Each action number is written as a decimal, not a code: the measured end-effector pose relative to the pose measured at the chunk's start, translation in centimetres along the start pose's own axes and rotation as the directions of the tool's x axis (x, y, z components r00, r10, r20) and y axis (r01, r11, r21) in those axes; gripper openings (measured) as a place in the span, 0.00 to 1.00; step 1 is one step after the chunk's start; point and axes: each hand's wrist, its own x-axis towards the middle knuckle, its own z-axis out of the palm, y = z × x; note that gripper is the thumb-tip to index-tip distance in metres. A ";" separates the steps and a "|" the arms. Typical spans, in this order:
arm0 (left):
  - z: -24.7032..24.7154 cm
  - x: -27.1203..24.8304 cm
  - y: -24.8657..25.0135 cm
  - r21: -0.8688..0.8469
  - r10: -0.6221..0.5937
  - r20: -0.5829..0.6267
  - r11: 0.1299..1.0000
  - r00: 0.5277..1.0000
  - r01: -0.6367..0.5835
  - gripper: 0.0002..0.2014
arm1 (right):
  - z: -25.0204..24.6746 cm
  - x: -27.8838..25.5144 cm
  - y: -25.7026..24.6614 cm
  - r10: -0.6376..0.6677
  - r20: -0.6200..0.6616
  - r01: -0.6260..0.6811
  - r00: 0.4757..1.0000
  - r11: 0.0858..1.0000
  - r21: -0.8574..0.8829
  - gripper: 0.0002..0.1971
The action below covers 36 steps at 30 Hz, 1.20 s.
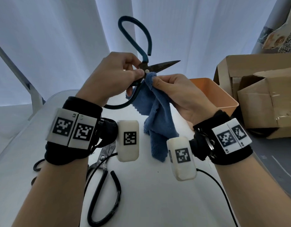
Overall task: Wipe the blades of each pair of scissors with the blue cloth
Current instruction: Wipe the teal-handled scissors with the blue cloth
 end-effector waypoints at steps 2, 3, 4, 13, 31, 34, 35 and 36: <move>0.2 0.0 0.0 0.019 0.005 -0.002 1.000 1.000 -0.005 0.02 | 0.0 0.0 -0.1 -0.009 0.006 0.009 1.000 1.000 -0.021 0.10; 0.2 0.0 0.0 0.028 0.007 -0.002 1.000 1.000 -0.007 0.02 | -0.1 0.0 -0.1 -0.008 0.023 0.009 1.000 1.000 -0.025 0.10; 0.3 0.1 -0.1 0.031 0.007 -0.002 0.999 1.000 -0.007 0.02 | -0.3 0.0 -0.1 -0.004 0.046 0.005 0.999 1.000 -0.026 0.11; 0.1 0.1 -0.1 0.008 0.013 0.008 1.000 1.000 -0.013 0.03 | 0.3 -0.3 -0.4 -0.011 -0.022 0.009 1.000 0.996 -0.090 0.09; -0.2 0.1 -0.3 -0.002 0.004 0.000 1.000 1.000 -0.004 0.02 | -0.5 -0.3 -0.4 0.046 0.158 -0.041 0.986 0.999 -0.032 0.14; -0.2 0.1 -0.3 0.011 0.007 -0.012 1.000 1.000 -0.007 0.02 | -0.2 -0.2 -0.2 0.049 0.098 -0.045 0.994 0.998 -0.045 0.11; -0.3 0.1 -0.3 0.004 0.001 -0.013 1.000 1.000 -0.001 0.02 | -0.1 -0.1 -0.2 0.050 0.078 -0.046 0.996 0.998 -0.051 0.11; -0.3 0.1 -0.4 -0.002 -0.006 -0.014 1.000 1.000 0.006 0.02 | 0.0 -0.1 -0.1 0.051 0.070 -0.048 0.996 0.997 -0.053 0.11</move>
